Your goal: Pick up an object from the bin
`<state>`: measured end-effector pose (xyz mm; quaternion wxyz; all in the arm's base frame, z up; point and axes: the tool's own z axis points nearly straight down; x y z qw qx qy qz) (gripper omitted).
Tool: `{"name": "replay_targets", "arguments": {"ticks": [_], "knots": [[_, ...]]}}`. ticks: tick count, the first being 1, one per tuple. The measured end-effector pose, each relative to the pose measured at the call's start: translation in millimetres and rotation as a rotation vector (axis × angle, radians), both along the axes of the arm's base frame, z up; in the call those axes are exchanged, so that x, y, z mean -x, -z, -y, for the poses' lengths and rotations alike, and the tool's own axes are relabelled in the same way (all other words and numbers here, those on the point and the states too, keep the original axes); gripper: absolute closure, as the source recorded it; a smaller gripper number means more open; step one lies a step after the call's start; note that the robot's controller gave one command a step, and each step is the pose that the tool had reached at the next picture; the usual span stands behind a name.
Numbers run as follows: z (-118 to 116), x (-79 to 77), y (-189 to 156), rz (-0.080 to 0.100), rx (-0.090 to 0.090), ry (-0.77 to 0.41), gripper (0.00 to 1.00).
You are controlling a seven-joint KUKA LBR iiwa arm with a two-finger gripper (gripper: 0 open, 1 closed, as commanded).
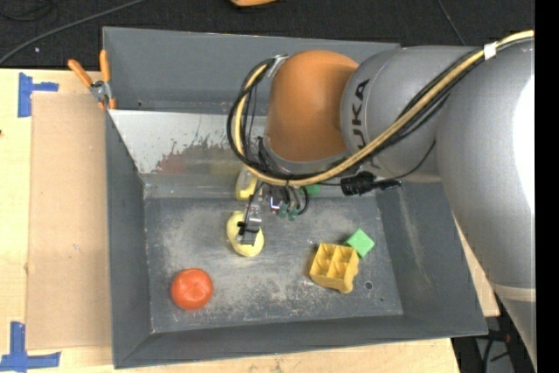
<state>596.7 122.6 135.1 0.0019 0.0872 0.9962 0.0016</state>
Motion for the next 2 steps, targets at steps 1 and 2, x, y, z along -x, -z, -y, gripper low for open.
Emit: {"name": "replay_targets", "arguments": {"ticks": [1,2], "knots": [[-3,47.0,29,-0.008,0.0,-0.304,0.0],[34,17.1,47,-0.003,0.002,-0.656,1.0]]}}
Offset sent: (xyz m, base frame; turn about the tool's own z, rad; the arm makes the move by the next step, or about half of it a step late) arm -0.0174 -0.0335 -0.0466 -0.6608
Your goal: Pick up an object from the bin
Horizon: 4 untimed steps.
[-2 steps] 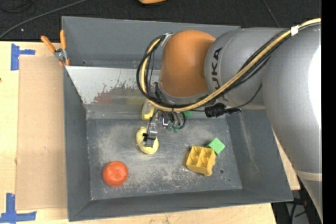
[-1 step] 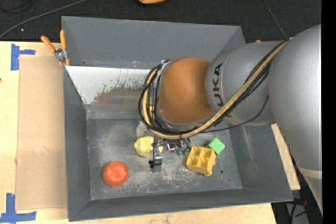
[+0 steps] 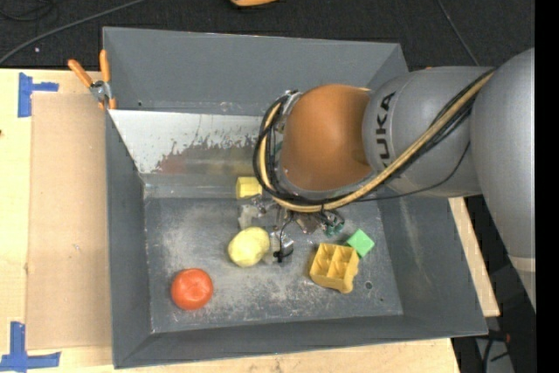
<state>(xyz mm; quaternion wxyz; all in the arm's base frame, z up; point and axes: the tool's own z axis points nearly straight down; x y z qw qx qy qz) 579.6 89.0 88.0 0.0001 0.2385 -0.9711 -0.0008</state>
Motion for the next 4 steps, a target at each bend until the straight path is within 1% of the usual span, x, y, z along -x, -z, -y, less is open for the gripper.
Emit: {"name": "replay_targets", "arguments": {"ticks": [1,2,3,4], "knots": [[0,0.0,0,0.0,0.0,0.0,1.0],[-2,1.2,8,0.001,0.002,0.042,1.0],[-1,3.6,-52,-0.005,0.0,0.04,1.0],[-14,3.4,-141,0.001,-0.001,0.132,1.0]]}}
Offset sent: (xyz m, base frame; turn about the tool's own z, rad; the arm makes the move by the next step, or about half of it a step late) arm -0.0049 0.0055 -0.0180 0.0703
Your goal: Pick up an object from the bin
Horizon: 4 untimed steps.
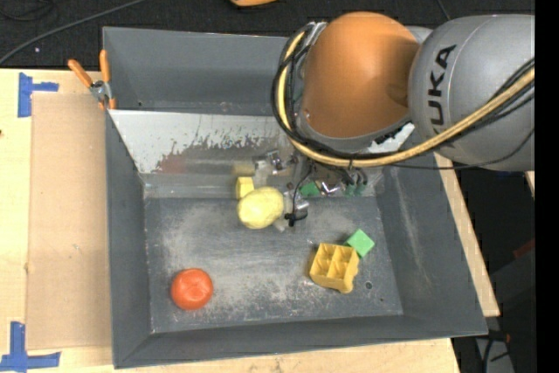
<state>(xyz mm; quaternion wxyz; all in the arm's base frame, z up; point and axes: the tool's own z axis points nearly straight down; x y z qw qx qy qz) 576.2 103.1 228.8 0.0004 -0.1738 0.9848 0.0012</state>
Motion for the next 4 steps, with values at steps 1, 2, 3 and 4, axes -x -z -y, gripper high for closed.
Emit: {"name": "replay_targets", "arguments": {"ticks": [1,2,3,4], "knots": [[3,-2.6,80,0.0,0.0,-0.006,1.0],[-1,-3.7,80,-0.003,0.0,0.015,1.0],[6,1.7,-3,-0.006,0.001,0.016,1.0],[1,-1.5,42,0.001,-0.001,0.016,1.0]]}}
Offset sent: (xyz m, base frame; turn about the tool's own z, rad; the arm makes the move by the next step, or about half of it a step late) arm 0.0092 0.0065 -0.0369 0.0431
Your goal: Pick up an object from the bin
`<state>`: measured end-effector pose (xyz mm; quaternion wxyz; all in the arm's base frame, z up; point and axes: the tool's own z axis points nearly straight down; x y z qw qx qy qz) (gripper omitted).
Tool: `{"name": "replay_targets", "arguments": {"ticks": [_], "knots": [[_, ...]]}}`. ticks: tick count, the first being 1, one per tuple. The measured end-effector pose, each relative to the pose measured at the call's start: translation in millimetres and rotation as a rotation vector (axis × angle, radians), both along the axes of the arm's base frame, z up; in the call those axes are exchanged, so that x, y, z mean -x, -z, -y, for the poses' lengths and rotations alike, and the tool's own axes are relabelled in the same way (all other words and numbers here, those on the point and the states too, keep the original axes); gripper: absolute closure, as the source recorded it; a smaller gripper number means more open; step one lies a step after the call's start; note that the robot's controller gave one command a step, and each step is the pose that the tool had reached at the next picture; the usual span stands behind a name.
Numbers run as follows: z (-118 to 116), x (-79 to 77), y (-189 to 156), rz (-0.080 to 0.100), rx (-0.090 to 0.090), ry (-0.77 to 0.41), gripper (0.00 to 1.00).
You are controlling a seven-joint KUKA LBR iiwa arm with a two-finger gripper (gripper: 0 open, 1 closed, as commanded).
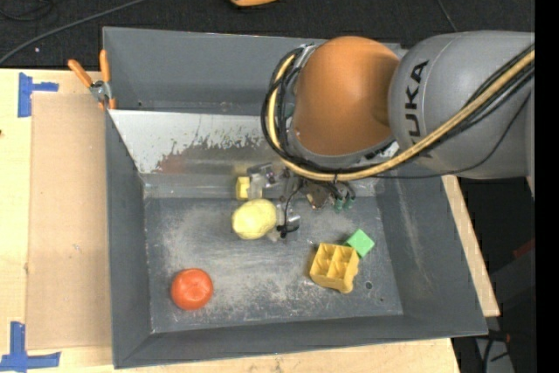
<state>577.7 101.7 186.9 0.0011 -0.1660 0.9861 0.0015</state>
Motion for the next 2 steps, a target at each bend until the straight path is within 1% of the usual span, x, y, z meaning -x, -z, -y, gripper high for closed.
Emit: {"name": "replay_targets", "arguments": {"ticks": [1,2], "knots": [[0.5,3.1,3.1,-0.002,0.0,0.041,1.0],[0.5,1.5,-1.2,0.001,-0.001,0.044,1.0]]}}
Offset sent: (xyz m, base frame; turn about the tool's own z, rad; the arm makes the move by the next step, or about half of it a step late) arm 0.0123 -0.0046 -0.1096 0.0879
